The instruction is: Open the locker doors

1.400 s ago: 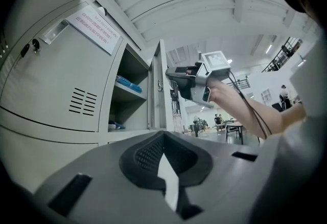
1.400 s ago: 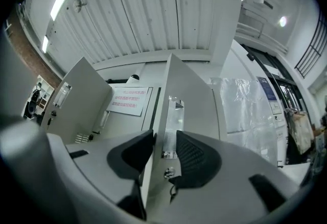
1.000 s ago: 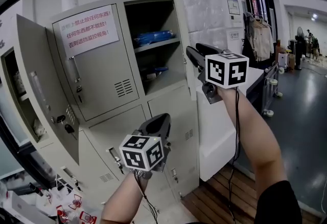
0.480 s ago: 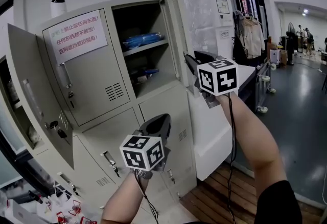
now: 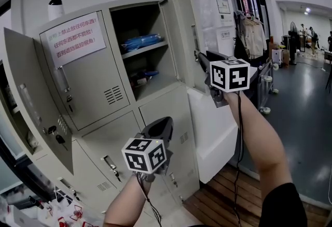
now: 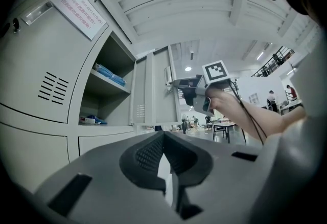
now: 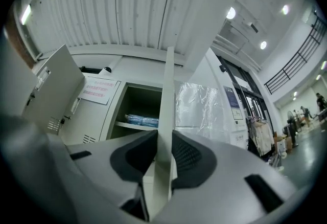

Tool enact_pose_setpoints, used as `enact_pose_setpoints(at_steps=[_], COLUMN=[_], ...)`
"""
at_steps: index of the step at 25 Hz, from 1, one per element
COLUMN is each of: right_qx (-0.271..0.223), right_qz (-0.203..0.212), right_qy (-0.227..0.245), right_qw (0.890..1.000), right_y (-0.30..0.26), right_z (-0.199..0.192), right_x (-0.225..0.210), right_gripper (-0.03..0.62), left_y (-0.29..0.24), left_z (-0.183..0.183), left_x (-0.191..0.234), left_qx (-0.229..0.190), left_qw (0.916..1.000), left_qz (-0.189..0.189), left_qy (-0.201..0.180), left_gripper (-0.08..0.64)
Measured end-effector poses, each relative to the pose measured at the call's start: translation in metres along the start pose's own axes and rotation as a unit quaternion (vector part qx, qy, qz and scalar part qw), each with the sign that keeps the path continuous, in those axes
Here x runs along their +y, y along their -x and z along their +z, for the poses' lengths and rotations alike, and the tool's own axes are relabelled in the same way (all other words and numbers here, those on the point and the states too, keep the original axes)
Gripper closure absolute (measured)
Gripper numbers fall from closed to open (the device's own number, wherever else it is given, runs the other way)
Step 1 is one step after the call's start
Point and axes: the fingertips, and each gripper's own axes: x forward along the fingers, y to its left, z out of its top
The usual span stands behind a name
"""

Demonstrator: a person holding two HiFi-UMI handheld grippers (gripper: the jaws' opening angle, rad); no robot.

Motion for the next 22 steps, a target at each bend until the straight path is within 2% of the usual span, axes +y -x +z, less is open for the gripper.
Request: enact_pose_setpoints(at_steps=[6, 11, 18, 20, 22], right_qx=[0.009, 0.005, -0.042, -0.056, -0.052], right_qz=[-0.005, -0.013, -0.048, -0.052, -0.036], right_qy=[-0.019, -0.009, 0.009, 0.02, 0.02], right_qw=[1.0, 1.0, 0.998, 0.997, 0.998], right_y=[-0.001, 0.003, 0.024, 0.034, 0.04], right_z=[-0.008, -0.005, 0.009, 0.014, 0.012], right_x=[-0.009, -0.009, -0.003, 0.008, 0.025], right_gripper=[0.506, 0.503, 0.5, 0.539, 0.591], left_y=[0.001, 0.004, 0.017, 0.022, 0.029], left_z=[-0.003, -0.002, -0.006, -0.008, -0.009], left_x=[0.002, 0.003, 0.008, 0.01, 0.012], left_qx=[0.001, -0.001, -0.003, -0.002, -0.003], left_qw=[1.0, 1.0, 0.9998, 0.9998, 0.9997], left_qz=[0.0, 0.001, 0.003, 0.003, 0.004], left_qy=[0.006, 0.006, 0.017, 0.02, 0.023], left_gripper=[0.561, 0.561, 0.561, 0.561, 0.561])
